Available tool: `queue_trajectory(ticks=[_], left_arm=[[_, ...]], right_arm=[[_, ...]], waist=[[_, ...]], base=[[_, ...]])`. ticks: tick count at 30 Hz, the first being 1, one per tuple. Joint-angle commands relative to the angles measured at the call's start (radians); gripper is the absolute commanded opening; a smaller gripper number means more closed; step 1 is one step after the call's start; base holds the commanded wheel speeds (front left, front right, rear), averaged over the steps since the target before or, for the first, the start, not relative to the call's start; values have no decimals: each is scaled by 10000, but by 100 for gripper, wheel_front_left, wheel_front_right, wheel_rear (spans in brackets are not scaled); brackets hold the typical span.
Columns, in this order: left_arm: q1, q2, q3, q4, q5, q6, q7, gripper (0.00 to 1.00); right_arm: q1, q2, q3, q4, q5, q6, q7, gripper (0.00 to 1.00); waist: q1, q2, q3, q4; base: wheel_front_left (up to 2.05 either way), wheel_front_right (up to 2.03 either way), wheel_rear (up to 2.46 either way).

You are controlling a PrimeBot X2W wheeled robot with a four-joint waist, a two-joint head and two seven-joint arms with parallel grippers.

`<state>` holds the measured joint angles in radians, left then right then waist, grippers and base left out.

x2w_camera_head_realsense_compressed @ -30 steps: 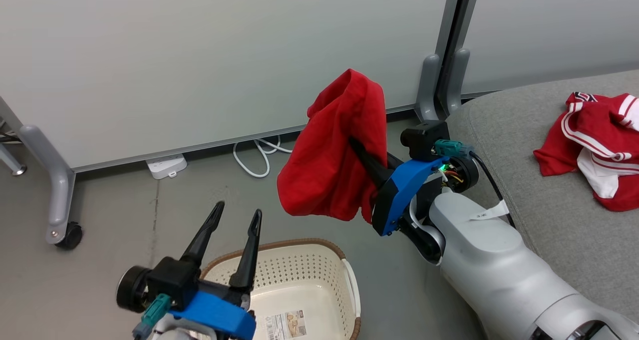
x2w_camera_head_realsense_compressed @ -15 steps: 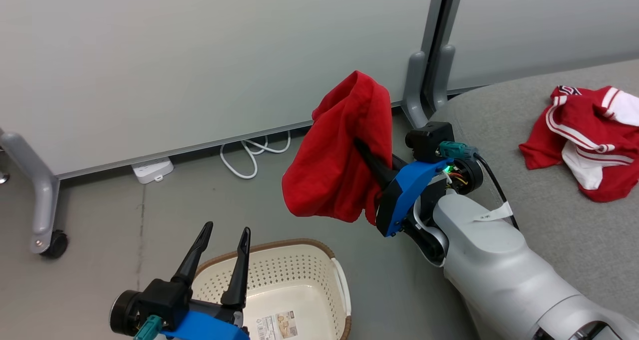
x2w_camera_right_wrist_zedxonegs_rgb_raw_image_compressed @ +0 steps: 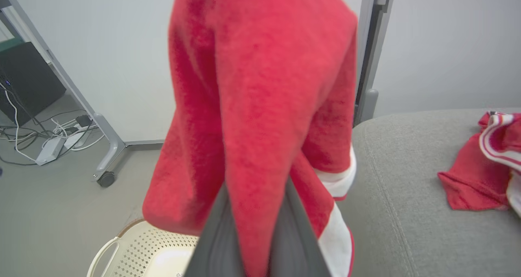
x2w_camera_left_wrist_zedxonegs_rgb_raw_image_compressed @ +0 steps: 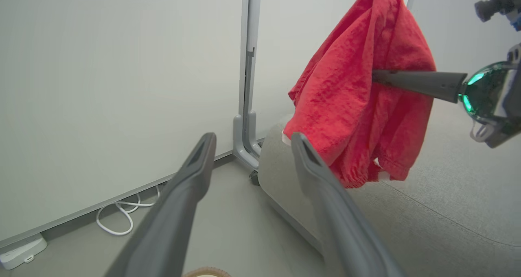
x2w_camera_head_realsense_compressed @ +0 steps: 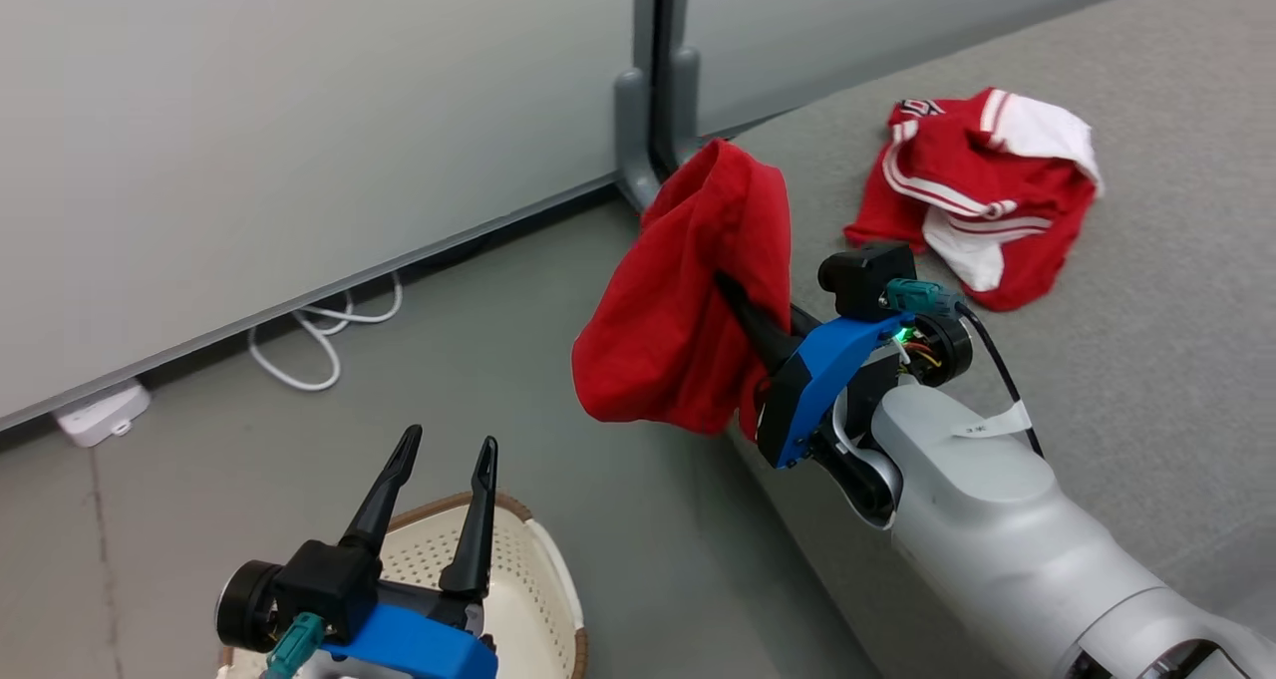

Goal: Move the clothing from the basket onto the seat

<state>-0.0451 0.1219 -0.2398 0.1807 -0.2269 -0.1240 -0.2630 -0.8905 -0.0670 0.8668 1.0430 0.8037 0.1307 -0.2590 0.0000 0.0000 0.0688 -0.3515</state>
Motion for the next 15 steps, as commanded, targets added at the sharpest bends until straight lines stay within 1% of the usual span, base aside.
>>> queue_trajectory(ticks=[1,6,8,15], left_arm=[[-127,-6,10,9,32,-52,-26,100],[-275,82,-100,53,87,-83,-26,100],[-324,124,-173,79,95,-89,-26,100],[-818,366,-741,273,-104,-55,-26,100]], right_arm=[[-82,-6,-26,-23,72,1,-62,0],[-20,29,-148,-87,90,3,-69,0],[22,34,-226,-108,94,3,-71,0],[243,-204,-914,-292,-200,3,-74,0]], waist=[[0,0,209,-741],[0,0,371,-1647],[0,0,444,-1894],[0,0,735,-2027]], base=[[0,0,0],[0,0,0],[0,0,0],[0,0,0]])
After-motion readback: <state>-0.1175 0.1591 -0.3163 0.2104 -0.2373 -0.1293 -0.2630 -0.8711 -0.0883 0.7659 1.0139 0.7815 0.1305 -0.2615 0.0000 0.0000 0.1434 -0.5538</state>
